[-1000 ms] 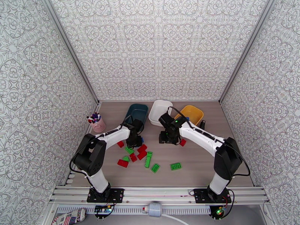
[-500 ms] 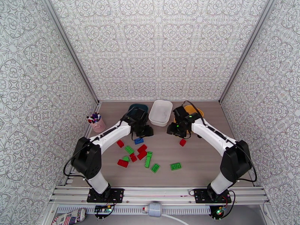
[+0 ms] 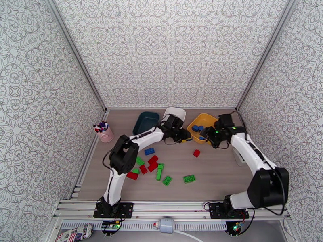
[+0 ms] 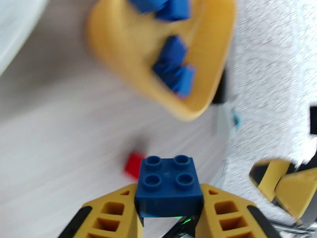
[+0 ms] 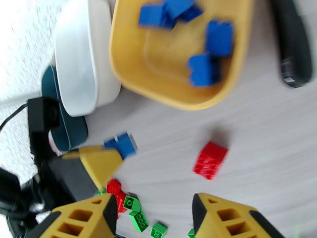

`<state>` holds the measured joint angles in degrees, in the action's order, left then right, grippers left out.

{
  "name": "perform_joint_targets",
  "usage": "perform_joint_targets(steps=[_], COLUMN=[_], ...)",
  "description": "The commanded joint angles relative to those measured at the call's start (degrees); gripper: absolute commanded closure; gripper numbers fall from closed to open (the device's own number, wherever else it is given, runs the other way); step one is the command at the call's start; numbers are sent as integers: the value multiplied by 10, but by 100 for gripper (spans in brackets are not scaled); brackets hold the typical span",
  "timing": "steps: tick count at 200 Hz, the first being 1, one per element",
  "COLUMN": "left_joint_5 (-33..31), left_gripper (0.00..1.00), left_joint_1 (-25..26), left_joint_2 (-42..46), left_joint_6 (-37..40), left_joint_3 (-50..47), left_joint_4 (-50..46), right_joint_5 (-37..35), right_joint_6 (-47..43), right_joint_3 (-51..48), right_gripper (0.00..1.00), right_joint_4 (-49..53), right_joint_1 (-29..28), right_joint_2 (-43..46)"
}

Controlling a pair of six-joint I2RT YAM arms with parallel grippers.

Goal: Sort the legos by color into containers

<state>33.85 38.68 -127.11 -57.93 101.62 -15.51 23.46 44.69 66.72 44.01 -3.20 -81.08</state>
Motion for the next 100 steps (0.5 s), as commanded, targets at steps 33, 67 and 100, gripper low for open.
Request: perform_joint_targets(steps=[33, 67, 100], left_joint_5=[24, 12, -22], left_gripper=[42, 29, 27], left_joint_1=[6, 8, 10], left_joint_2=[-96, -88, -24], left_joint_6=[-121, -111, -51], left_joint_3=[135, 139, 92], left_joint_4=[98, 93, 44], right_joint_5=[22, 17, 18], right_joint_6=[-26, -37, -44], right_joint_3=[-27, -27, -33], right_gripper=[44, 42, 41], right_joint_4=[43, 58, 60], right_joint_1=[21, 21, 21], right_joint_2=[37, 48, 54])
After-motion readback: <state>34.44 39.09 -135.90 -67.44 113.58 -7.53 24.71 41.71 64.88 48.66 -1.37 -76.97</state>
